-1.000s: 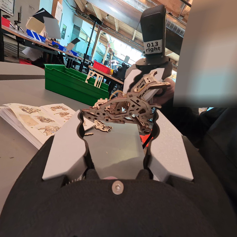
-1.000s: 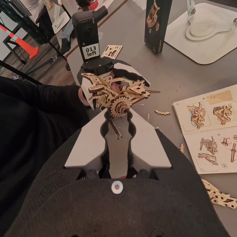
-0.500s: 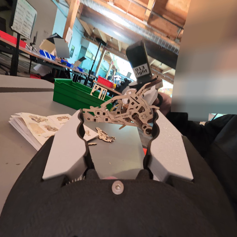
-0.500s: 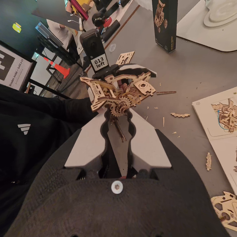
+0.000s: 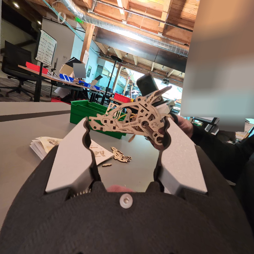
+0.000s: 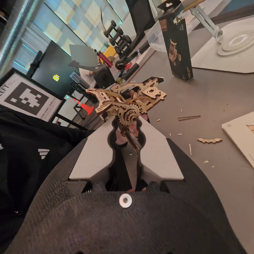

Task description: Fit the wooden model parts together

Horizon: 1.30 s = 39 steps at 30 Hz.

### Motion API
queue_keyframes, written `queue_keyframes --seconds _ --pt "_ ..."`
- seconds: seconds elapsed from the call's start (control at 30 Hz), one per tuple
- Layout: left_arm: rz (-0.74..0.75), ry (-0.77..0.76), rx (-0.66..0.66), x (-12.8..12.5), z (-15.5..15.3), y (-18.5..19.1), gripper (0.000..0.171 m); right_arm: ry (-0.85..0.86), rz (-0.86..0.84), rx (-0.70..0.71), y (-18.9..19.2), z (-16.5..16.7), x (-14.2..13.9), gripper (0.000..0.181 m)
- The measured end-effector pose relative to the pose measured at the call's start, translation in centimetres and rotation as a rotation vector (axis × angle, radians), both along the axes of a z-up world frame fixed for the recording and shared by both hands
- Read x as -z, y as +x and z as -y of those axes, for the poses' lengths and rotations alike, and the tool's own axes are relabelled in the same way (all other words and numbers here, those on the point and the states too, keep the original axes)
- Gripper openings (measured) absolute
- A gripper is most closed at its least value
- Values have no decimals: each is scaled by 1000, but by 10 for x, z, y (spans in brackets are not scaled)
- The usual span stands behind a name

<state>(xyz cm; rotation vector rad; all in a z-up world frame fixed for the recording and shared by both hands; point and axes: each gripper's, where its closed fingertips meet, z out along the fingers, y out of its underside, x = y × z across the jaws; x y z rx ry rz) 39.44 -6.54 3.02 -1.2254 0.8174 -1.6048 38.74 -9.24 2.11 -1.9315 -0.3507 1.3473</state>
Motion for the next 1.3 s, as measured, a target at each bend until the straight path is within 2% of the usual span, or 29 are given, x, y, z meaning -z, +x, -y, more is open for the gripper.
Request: queue_keyframes --seconds 0.17,0.37,0.6,0.87,1.3 --pt "18 17 -35 -13 -4 -3 104 16 -127 3 -6 0 -8 24" --pt "38 18 -42 -20 -5 -7 104 78 -149 40 -9 -4 -18 23" --pt "-41 51 -108 -25 -11 -7 105 132 -182 43 -9 -9 -24 23" --pt "-119 169 -185 -38 -11 -10 105 150 -398 -19 -10 -10 -34 23" --pt "-113 295 -231 -60 -11 -20 105 210 -490 -55 -19 -12 -53 24"
